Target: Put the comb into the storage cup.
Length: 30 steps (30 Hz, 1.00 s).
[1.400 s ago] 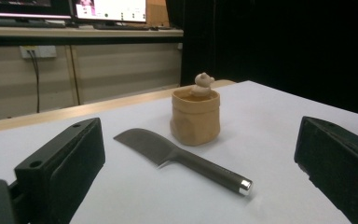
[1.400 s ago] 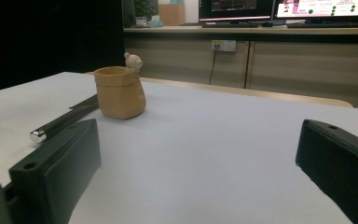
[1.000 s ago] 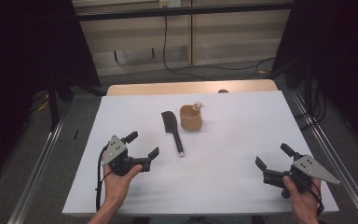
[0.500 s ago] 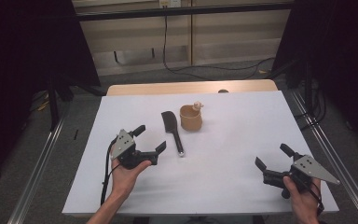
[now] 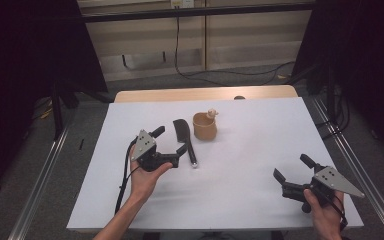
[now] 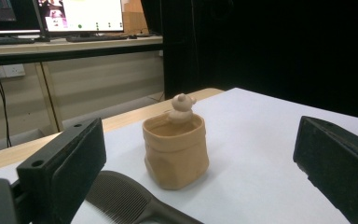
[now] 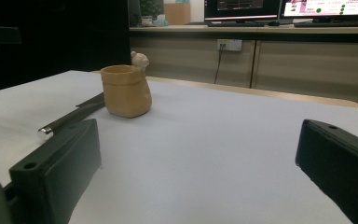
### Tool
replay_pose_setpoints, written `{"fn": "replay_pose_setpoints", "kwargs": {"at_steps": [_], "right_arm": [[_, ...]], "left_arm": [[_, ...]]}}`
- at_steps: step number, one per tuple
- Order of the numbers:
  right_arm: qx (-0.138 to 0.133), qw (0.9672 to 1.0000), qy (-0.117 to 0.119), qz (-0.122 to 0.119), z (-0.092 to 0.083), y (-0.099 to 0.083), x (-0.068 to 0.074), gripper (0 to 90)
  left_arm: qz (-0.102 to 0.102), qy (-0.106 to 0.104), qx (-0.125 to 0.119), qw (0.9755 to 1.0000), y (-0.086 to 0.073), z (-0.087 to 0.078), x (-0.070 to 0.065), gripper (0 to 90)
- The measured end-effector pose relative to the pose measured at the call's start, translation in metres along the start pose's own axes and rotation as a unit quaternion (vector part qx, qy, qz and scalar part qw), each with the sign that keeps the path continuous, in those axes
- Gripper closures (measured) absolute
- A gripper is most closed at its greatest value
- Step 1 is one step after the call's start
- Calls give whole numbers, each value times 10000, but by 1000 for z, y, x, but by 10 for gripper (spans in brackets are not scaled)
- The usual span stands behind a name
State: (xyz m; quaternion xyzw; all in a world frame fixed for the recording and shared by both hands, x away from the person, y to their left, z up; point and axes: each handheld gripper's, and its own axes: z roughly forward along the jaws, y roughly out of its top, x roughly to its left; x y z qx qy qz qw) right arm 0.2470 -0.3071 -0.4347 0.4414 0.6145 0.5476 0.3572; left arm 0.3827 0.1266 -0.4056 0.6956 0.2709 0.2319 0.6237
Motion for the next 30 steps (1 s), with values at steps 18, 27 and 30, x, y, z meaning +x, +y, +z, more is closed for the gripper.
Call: {"fn": "replay_pose_setpoints", "kwargs": {"at_steps": [18,27,30], "right_arm": [[5,10000,32,3,1,0,0,0],[12,10000,49,-8,0,0,0,0],[12,10000,55,-18,0,0,0,0]], "left_arm": [[-32,31,-7,10000,4,30,10,153],[-62,-119,59,9999,-4,34,9,309],[-81,-163,135,9997,-7,36,10,371]]}}
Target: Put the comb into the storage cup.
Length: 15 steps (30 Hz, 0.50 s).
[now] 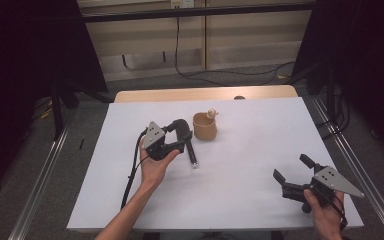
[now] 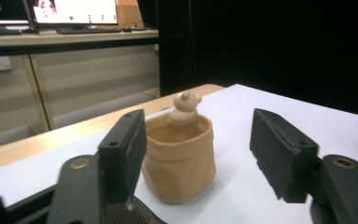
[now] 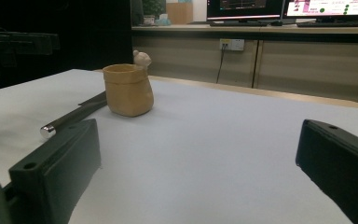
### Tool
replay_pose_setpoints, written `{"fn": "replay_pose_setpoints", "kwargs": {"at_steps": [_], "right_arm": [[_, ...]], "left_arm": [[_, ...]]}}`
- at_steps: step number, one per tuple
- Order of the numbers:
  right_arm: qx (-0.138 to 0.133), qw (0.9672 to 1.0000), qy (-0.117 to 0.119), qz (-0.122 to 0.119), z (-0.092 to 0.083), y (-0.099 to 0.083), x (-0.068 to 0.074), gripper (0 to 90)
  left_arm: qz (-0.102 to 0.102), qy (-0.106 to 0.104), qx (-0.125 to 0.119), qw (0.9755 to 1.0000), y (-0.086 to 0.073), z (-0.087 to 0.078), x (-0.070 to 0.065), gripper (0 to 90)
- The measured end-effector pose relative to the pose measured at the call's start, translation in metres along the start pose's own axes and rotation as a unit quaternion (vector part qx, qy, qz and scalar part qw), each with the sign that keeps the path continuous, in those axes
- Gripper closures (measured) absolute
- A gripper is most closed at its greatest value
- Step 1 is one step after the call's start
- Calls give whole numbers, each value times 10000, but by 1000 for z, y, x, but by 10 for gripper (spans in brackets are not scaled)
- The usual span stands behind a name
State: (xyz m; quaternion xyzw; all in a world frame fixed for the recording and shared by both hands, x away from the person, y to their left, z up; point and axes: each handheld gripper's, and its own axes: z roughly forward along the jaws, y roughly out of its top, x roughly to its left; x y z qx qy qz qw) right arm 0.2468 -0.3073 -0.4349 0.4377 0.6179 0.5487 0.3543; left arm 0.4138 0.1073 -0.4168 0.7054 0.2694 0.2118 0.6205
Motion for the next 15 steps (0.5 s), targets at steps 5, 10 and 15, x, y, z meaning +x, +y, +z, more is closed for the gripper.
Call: {"fn": "replay_pose_setpoints", "kwargs": {"at_steps": [5,10,15], "right_arm": [[-5,10000,6,0,0,0,0,0],[-10,10000,15,-35,0,0,0,0],[2,10000,29,-52,0,0,0,0]], "left_arm": [[-8,-6,25,10000,-4,3,-1,502],[-183,-25,55,9998,-7,5,2,630],[-367,25,111,9993,-8,2,5,816]]}}
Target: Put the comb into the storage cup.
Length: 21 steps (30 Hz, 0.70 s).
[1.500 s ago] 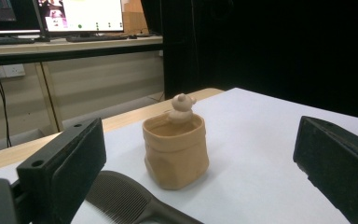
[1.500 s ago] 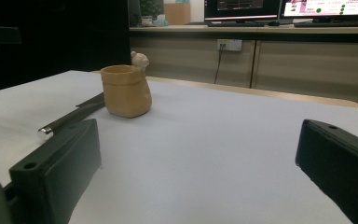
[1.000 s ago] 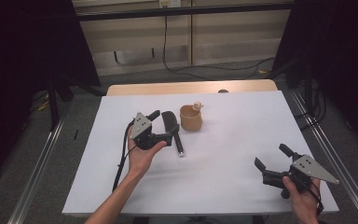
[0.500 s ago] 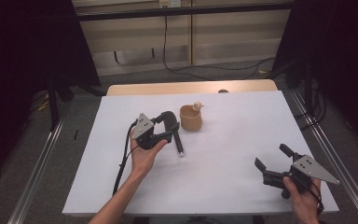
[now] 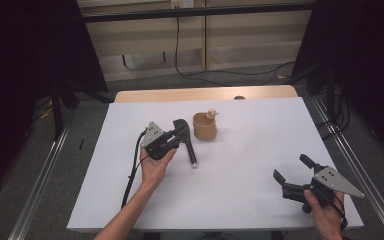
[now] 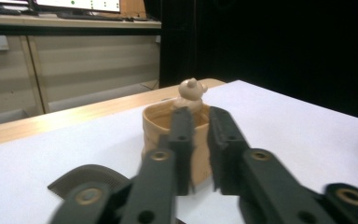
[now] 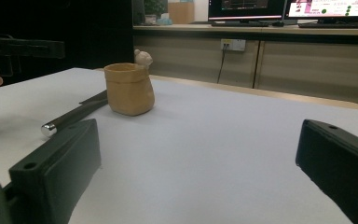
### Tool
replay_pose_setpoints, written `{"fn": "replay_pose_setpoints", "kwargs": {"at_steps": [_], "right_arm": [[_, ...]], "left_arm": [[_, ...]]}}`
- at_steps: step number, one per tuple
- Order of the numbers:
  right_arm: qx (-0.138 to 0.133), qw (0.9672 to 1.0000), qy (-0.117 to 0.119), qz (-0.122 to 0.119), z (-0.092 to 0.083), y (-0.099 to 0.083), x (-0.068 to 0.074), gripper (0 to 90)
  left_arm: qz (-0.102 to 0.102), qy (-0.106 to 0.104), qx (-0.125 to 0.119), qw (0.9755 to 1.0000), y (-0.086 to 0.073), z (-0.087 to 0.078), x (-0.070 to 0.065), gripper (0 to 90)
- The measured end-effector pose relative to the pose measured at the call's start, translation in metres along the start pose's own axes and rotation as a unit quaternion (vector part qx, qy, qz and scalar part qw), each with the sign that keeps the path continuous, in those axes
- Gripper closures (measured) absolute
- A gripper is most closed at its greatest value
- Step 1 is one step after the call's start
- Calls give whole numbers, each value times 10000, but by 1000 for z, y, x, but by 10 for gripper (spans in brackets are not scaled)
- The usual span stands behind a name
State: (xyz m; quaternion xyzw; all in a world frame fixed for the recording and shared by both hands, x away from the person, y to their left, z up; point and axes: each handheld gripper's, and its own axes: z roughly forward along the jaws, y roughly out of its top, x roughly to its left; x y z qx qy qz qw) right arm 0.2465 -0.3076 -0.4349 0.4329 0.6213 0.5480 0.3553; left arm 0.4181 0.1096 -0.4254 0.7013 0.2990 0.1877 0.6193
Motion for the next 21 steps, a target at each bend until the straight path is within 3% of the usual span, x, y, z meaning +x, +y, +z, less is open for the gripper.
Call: {"fn": "replay_pose_setpoints", "kwargs": {"at_steps": [1,3,13,15,17,19,21], "right_arm": [[3,10000,-15,-7,0,0,0,0],[2,10000,-23,-6,0,0,0,0],[14,10000,12,3,0,0,0,0],[23,10000,12,29,0,0,0,0],[21,10000,-4,23,1,0,0,0],[25,10000,-3,21,1,0,0,0],[29,10000,-15,19,1,0,0,0]], "left_arm": [[-2,-56,56,10000,0,0,1,880],[-85,-109,126,9998,0,0,0,899],[-363,-297,643,9968,-1,0,2,900],[-311,-318,859,9953,1,2,2,900],[-340,-469,1125,9920,2,4,2,900],[-233,-428,1336,9898,3,6,2,900],[-327,-478,1446,9878,3,8,1,900]]}}
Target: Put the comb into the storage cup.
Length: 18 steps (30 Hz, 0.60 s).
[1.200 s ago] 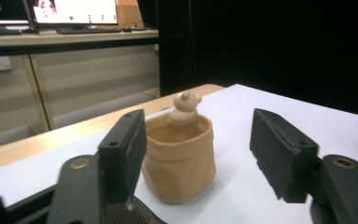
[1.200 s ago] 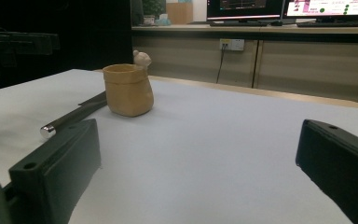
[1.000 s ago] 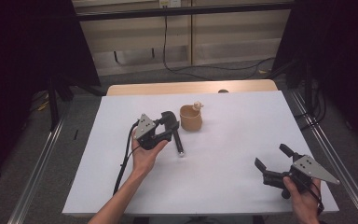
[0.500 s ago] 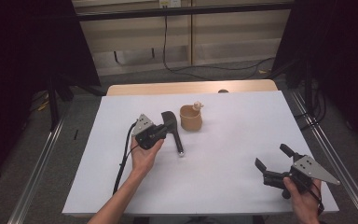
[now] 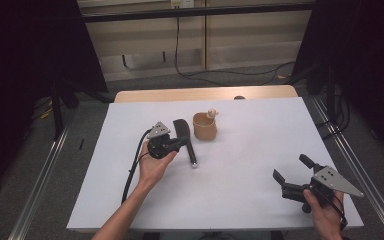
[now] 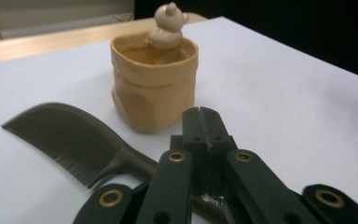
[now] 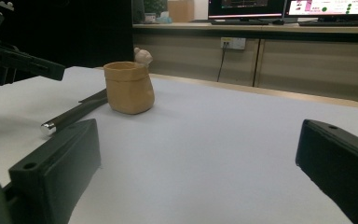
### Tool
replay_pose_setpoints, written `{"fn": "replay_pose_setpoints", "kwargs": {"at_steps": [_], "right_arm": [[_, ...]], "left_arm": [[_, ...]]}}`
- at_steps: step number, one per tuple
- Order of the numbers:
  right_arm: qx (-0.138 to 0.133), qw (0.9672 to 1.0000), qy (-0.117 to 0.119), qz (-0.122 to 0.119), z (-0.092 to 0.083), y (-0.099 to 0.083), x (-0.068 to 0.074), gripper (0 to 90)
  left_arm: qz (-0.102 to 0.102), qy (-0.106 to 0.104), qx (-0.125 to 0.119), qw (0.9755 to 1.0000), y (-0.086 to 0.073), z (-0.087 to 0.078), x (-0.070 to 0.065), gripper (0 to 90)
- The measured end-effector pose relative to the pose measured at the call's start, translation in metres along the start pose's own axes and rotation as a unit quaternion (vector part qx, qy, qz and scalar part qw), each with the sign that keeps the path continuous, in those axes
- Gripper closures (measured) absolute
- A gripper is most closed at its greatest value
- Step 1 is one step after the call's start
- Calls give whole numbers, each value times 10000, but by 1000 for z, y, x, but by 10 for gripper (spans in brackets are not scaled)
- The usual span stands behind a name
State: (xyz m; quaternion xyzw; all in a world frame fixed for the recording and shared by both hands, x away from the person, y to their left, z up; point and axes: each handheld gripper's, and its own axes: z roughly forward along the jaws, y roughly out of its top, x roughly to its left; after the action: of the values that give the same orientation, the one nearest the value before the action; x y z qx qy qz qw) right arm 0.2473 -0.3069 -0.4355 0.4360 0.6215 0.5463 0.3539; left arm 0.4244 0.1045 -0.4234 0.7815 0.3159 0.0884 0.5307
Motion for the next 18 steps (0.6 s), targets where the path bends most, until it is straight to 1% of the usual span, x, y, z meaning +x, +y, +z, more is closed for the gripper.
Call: {"fn": "replay_pose_setpoints", "kwargs": {"at_steps": [1,3,4,5,7,9,11,12,13,15,16,17,18], "right_arm": [[2,10000,-2,2,0,0,0,0],[-6,10000,-11,4,0,0,0,0],[-9,10000,-8,3,0,0,0,0],[-1,10000,-7,-1,-1,0,0,0],[-3,10000,-9,3,-1,0,0,0],[-1,10000,0,3,-1,0,0,0],[-11,10000,7,12,-1,0,0,0],[-8,10000,9,9,0,0,0,0],[-10,10000,5,8,0,0,0,0],[-11,10000,7,14,0,0,0,0],[-5,10000,11,9,-1,0,0,0],[-9,10000,14,7,-1,0,0,0],[-3,10000,8,2,-1,0,0,0]], "left_arm": [[5,-26,69,10000,0,1,0,900],[-139,-104,228,9996,1,4,-1,900],[-160,-129,303,9993,2,5,-1,900],[-192,-174,319,9992,2,6,-1,900],[-168,-169,485,9985,4,7,-2,900],[-219,-223,607,9977,7,9,-2,900],[-228,-270,766,9964,10,11,-1,900],[-248,-289,785,9962,10,12,-1,900],[-231,-294,863,9956,11,13,-1,900],[-165,-202,1033,9943,12,16,1,900],[-255,-256,1096,9933,12,17,2,900],[-260,-285,1135,9928,12,18,2,900],[-201,-233,1222,9920,11,19,1,900]]}}
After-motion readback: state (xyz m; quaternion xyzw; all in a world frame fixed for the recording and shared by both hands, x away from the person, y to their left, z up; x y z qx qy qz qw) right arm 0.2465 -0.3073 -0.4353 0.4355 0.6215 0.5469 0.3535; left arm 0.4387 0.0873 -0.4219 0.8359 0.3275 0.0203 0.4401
